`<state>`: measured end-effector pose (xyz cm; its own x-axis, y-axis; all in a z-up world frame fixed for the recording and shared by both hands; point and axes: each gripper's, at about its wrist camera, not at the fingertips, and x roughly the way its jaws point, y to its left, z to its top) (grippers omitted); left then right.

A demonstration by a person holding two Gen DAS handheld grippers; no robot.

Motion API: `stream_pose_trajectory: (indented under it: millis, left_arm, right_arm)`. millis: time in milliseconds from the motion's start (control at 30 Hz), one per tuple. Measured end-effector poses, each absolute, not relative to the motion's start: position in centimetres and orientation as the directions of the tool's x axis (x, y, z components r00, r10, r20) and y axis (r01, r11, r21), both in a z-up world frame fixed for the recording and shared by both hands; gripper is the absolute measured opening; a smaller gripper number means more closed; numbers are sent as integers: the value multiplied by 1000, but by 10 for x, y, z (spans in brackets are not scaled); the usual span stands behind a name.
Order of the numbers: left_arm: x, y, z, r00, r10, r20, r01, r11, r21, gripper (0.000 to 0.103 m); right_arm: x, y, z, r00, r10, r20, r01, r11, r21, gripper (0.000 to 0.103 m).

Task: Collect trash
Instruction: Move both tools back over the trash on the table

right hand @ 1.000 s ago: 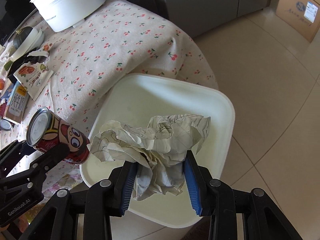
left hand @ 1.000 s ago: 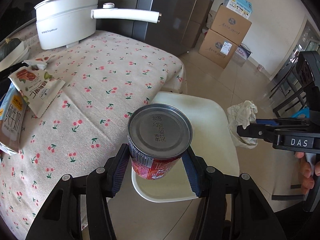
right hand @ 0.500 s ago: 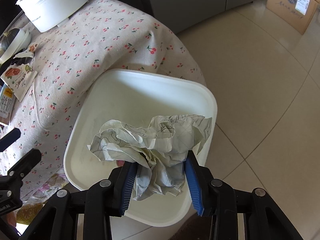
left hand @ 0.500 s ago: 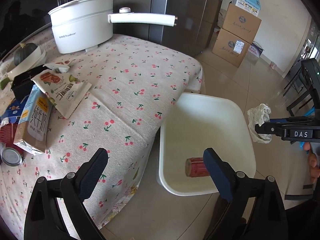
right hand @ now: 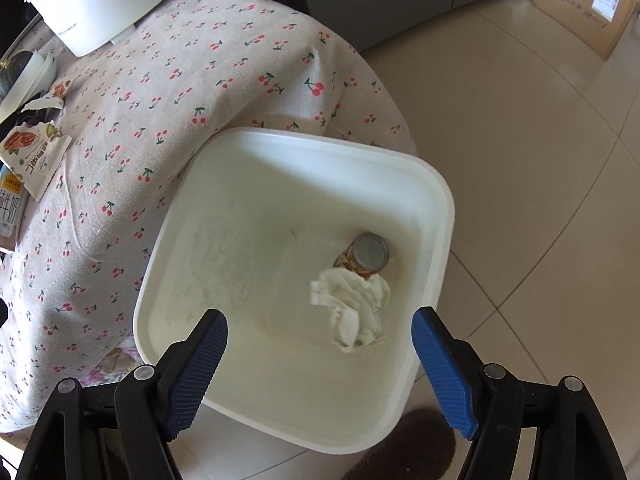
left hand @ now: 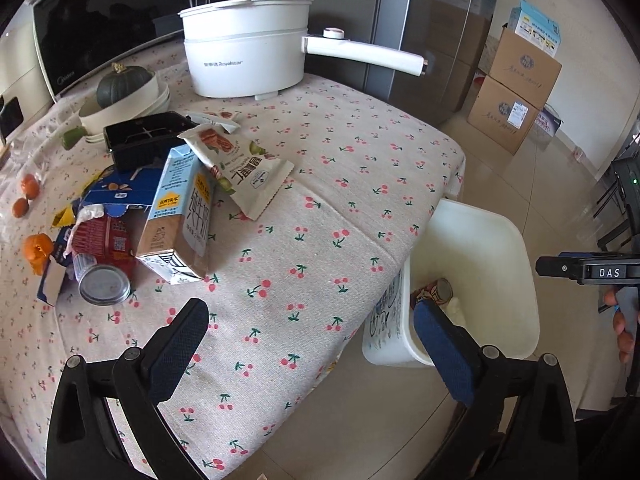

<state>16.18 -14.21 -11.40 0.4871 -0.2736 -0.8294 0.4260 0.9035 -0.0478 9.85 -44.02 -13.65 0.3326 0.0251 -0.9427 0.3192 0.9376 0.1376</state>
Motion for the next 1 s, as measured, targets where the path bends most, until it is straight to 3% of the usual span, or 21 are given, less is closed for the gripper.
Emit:
stream_pose_trajectory:
  millis: [633,1000]
  left_arm:
    - [176,-41,-93,603,-94,-792,258,963,82,103]
    - [213,2,-115,568,-35,-823,159,985,69,103]
  right_arm:
    - [146,-367,-116,384,42,-923,215,968,133,82]
    - [177,-312,-116,389,78,-918,146,979,145,83]
